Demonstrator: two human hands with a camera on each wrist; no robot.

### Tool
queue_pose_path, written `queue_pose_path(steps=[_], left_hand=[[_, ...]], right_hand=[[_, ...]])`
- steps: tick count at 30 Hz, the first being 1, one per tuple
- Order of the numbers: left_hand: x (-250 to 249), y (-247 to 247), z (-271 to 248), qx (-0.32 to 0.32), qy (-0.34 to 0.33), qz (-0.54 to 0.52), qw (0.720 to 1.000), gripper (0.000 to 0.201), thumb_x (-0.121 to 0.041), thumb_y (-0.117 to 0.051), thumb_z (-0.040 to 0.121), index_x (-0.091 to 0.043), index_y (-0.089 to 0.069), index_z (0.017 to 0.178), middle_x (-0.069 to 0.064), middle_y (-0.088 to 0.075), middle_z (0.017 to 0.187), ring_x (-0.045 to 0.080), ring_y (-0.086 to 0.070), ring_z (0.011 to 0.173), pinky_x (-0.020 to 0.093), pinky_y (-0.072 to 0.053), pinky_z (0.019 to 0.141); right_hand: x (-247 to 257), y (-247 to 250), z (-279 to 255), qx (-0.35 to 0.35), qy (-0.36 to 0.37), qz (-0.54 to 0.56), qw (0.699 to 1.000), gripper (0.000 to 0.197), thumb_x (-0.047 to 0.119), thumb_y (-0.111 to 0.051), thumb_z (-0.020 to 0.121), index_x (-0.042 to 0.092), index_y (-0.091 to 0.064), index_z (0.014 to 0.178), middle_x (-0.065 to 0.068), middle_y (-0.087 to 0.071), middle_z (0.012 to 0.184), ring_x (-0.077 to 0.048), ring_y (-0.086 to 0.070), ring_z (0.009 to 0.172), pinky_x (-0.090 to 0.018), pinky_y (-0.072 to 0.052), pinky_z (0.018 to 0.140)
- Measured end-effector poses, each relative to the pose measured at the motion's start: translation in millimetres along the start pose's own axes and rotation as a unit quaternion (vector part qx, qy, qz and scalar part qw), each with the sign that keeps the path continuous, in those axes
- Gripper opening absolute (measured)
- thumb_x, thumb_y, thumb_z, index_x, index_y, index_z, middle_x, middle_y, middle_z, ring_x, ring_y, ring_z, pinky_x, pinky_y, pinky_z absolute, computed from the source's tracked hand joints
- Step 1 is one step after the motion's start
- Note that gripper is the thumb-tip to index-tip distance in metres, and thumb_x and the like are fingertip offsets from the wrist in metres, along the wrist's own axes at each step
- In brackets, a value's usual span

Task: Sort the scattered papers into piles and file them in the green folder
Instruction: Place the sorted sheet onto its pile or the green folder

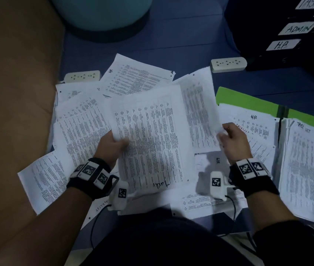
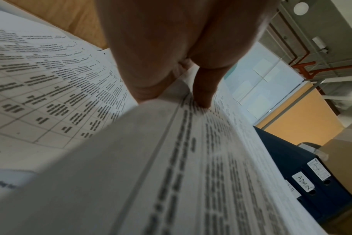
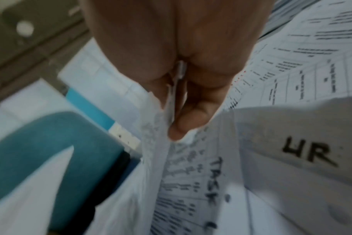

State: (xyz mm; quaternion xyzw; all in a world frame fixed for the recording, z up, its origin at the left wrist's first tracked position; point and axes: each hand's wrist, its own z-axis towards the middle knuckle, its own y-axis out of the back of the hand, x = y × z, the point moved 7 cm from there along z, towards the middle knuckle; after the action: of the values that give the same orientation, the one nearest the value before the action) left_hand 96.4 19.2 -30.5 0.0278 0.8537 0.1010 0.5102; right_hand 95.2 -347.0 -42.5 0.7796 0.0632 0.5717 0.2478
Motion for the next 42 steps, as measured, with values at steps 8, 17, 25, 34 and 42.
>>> queue_pose_path(steps=[8,17,25,34,42], left_hand=[[1.0,-15.6,10.7,-0.01,0.012,0.014,1.0,0.014,-0.005,-0.048,0.095,-0.007,-0.054,0.108,0.016,-0.061,0.1,0.027,-0.059,0.086,0.042,-0.052,0.078],[31.7,24.2,14.5,-0.153,0.041,0.099,0.982,0.038,-0.021,-0.062,0.09,-0.016,-0.047,0.126,0.009,-0.057,0.105,0.022,-0.058,0.087,0.029,-0.045,0.074],[45.8,9.5,12.0,-0.037,0.09,0.1,0.99,0.044,-0.002,-0.063,0.087,-0.008,-0.047,0.127,0.011,-0.062,0.114,0.025,-0.061,0.091,0.035,-0.052,0.076],[41.3,15.3,13.2,-0.046,0.057,0.1,0.992,0.012,-0.024,-0.056,0.094,-0.012,-0.057,0.094,0.015,-0.063,0.094,0.033,-0.061,0.086,0.055,-0.051,0.081],[26.0,-1.7,11.5,-0.011,0.013,0.095,0.995,0.028,-0.001,-0.059,0.089,-0.01,-0.055,0.115,0.001,-0.064,0.098,0.02,-0.062,0.091,0.028,-0.051,0.074]], right_hand=[[17.1,-40.4,-52.6,0.136,0.002,0.119,0.984,0.021,-0.003,-0.052,0.091,0.016,-0.055,0.084,0.01,-0.058,0.069,-0.005,-0.048,0.058,-0.018,-0.038,0.055],[4.5,-52.3,-16.8,0.142,-0.054,-0.109,0.982,0.031,0.033,-0.064,0.089,0.011,-0.059,0.11,-0.006,-0.064,0.113,-0.028,-0.061,0.101,-0.036,-0.045,0.092],[-10.6,-48.2,52.9,0.029,-0.136,-0.422,0.896,0.077,0.041,-0.079,0.069,0.01,-0.042,0.128,-0.013,-0.042,0.134,-0.035,-0.037,0.125,-0.051,-0.033,0.1],[-17.8,-35.0,50.9,0.014,-0.185,-0.394,0.9,0.082,0.046,-0.079,0.07,0.004,-0.04,0.128,-0.018,-0.041,0.133,-0.037,-0.04,0.124,-0.05,-0.039,0.097],[-25.5,-31.0,44.2,0.005,-0.159,-0.246,0.956,0.053,0.02,-0.073,0.081,0.002,-0.044,0.122,-0.019,-0.047,0.122,-0.037,-0.054,0.11,-0.039,-0.047,0.082]])
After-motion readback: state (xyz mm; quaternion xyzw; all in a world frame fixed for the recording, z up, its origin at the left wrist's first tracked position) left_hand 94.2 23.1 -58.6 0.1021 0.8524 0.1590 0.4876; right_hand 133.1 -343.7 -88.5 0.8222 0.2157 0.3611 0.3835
